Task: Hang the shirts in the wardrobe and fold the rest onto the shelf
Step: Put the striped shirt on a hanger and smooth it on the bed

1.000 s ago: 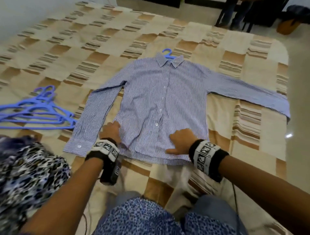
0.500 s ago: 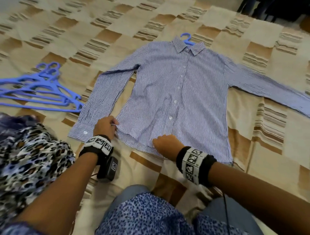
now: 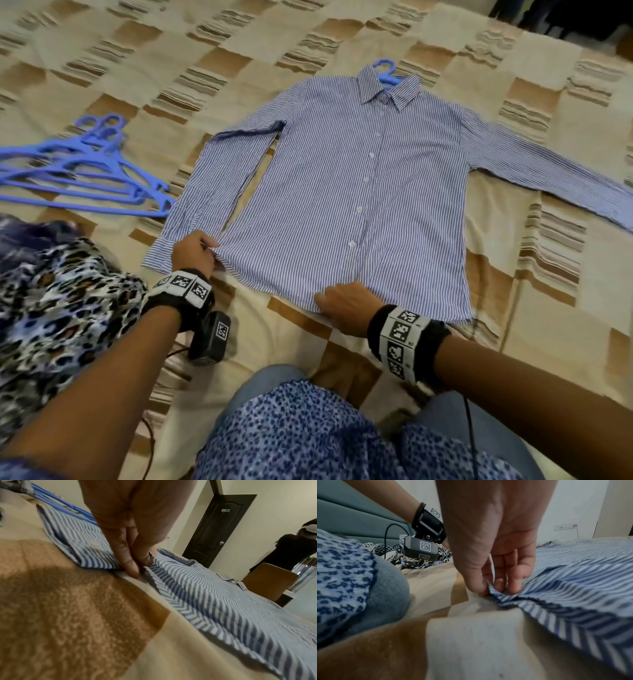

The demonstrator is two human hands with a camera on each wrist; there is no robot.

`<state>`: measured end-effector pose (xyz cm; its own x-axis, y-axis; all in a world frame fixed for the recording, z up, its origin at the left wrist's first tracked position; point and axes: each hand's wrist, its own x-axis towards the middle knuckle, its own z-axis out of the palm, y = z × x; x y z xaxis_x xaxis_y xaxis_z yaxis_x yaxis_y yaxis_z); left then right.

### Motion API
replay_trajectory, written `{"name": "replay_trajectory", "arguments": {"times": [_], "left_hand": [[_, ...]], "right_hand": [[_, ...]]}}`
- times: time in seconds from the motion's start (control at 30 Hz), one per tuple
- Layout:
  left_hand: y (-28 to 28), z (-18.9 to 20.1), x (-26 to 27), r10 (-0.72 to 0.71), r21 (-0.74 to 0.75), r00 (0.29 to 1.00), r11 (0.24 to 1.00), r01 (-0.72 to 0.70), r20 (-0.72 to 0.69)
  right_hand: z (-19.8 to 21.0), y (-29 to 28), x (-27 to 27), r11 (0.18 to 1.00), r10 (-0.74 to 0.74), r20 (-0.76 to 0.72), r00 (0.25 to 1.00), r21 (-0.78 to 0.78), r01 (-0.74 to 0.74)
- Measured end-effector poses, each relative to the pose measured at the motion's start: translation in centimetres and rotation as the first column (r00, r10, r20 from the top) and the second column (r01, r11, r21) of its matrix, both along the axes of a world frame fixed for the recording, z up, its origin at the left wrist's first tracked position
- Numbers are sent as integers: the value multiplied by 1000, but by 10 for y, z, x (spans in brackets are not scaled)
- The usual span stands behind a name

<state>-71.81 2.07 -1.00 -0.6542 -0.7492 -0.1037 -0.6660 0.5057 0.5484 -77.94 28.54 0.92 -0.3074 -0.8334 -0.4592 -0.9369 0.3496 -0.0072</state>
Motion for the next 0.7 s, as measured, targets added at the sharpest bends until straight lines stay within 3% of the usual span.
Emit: {"name": "replay_trajectory", "arguments": {"times": [0.17, 0.23, 0.4, 0.53, 0.6, 0.7], "left_hand": [[18, 5, -1, -230, -173, 955, 949, 262, 185], [22, 3, 1, -317, -202, 932, 915, 349, 175], [7, -3, 5, -322, -117, 945, 938, 326, 55], [-15, -3, 6, -283, -55, 959, 957, 285, 30], [-22, 0, 8, -291, -51, 956, 955, 293, 50], [-24, 0, 9, -341, -55, 934, 936, 348, 104]], "right_hand": [[7, -10, 4, 1000, -21, -52, 998, -11, 21], [9, -15, 3, 997, -10, -106, 994, -81, 1], [5, -26, 1, 979, -44, -3, 999, -199, 42], [6, -22, 2, 901, -14, 63, 998, -432, 40], [5, -21, 3, 916, 30, 116, 993, -401, 19], [-2, -19, 2, 975, 37, 77, 996, -220, -19]]}}
